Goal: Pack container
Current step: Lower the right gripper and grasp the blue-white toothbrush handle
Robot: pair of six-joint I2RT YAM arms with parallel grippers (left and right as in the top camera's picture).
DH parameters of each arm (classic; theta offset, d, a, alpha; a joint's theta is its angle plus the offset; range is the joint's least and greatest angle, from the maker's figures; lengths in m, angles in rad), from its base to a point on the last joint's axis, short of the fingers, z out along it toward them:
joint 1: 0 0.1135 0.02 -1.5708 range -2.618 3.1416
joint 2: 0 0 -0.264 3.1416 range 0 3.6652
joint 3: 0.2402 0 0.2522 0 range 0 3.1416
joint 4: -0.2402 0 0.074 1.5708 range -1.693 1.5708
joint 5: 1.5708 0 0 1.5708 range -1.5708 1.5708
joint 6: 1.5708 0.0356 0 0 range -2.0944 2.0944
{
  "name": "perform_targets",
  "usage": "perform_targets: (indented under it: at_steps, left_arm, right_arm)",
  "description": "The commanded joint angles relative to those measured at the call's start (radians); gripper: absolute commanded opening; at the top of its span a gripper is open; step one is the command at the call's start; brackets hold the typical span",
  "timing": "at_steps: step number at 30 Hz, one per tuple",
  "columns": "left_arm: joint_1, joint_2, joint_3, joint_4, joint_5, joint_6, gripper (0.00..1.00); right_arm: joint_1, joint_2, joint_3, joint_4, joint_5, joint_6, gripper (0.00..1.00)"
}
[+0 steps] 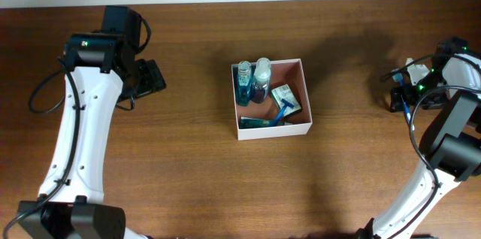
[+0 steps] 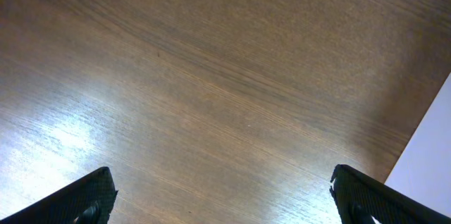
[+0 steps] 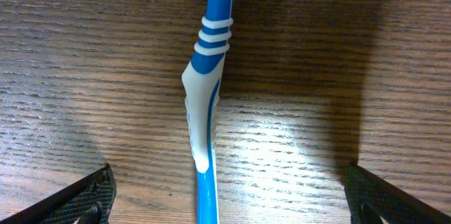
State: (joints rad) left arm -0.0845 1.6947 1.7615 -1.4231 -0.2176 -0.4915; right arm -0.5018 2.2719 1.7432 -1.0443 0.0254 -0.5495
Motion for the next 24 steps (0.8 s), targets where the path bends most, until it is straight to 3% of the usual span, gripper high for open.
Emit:
perform_targets:
  at_steps: [1,7,9,14,22,24]
  left_arm:
    - [0.002,0.008,-0.004,0.002,-0.008,-0.009,0.99]
    - [0.002,0.008,-0.004,0.002,-0.008,-0.009,0.99]
    - [0.002,0.008,-0.004,0.002,-0.008,-0.009,0.99]
    - [0.002,0.008,-0.004,0.002,-0.008,-0.009,0.99]
    - [0.002,0.008,-0.004,0.002,-0.008,-0.009,0.99]
    - [0.002,0.008,-0.004,0.002,-0.008,-0.009,0.99]
  right_arm:
    - [-0.005,0.026,-0.043,0.018,0.013,0.004,0.99]
    - [-0.004,0.026,-0.043,0.021,0.013,0.004,0.97]
    - [-0.003,0.026,-0.043,0.021,0.013,0.004,0.91]
    - [-0.003,0.026,-0.042,0.02,0.013,0.007,0.61]
    - [-0.003,0.025,-0.003,0.004,0.013,0.067,0.22]
    - [-0.003,0.025,0.017,-0.008,0.012,0.086,0.18]
